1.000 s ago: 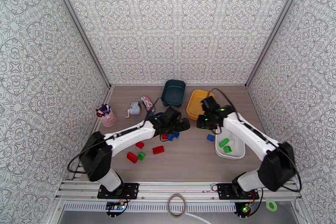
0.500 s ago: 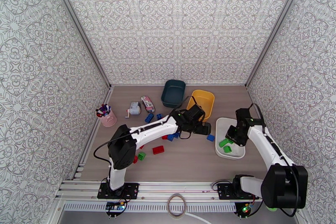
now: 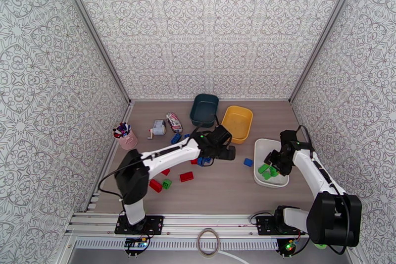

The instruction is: Sort the legos into containers by color

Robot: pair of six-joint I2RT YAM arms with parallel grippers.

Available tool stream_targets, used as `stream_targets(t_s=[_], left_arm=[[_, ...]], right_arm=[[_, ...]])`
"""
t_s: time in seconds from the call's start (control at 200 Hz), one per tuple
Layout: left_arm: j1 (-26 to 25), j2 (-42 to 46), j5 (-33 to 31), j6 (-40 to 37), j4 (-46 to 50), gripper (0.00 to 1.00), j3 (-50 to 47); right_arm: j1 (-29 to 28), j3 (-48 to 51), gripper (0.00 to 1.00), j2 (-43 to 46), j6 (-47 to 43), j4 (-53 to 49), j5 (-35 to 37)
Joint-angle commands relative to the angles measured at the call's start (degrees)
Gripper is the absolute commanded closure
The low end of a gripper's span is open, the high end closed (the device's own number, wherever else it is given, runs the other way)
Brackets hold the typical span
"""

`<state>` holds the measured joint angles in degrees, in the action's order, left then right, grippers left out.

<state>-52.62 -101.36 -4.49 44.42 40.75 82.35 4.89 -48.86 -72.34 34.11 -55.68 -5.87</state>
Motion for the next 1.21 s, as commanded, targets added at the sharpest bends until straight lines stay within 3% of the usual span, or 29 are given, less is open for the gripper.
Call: stream_targets(t_s=[0.0,0.155,0.47,0.67,0.81,1.2], left_arm=[[1.16,4.86,-3.85,3.24,1.70,0.02,-3.65],[2.81,10.04,-6.64,7.12,5.49,0.03,-8.48],[4.37,20.94,-9.91,19.06,14.53,0.06,-20.60],[4.37,27.14,-8.47,24.31,17.20,0.09,-29.18],[3.54,30.52,-6.49,26.96,17.71,0.11,-33.87],[3.38,32.83,-2.14,32.17,8.31,0.09,-45.15]], right_arm=[[0.10,-1.35,0.41,1.99,-0.49,1.21,-2.89],[-5.98,-4.68,0.42,2.29,-1.50,2.24,-4.74],[-34.97,-20.79,0.44,-12.73,-1.85,2.82,-2.29],[-46.41,-28.60,0.43,-22.46,-2.38,2.61,-2.25],[-49.48,-29.32,0.42,-24.65,-2.60,2.65,-2.57],[-49.53,-26.81,0.41,-23.28,-2.47,2.15,-1.81]])
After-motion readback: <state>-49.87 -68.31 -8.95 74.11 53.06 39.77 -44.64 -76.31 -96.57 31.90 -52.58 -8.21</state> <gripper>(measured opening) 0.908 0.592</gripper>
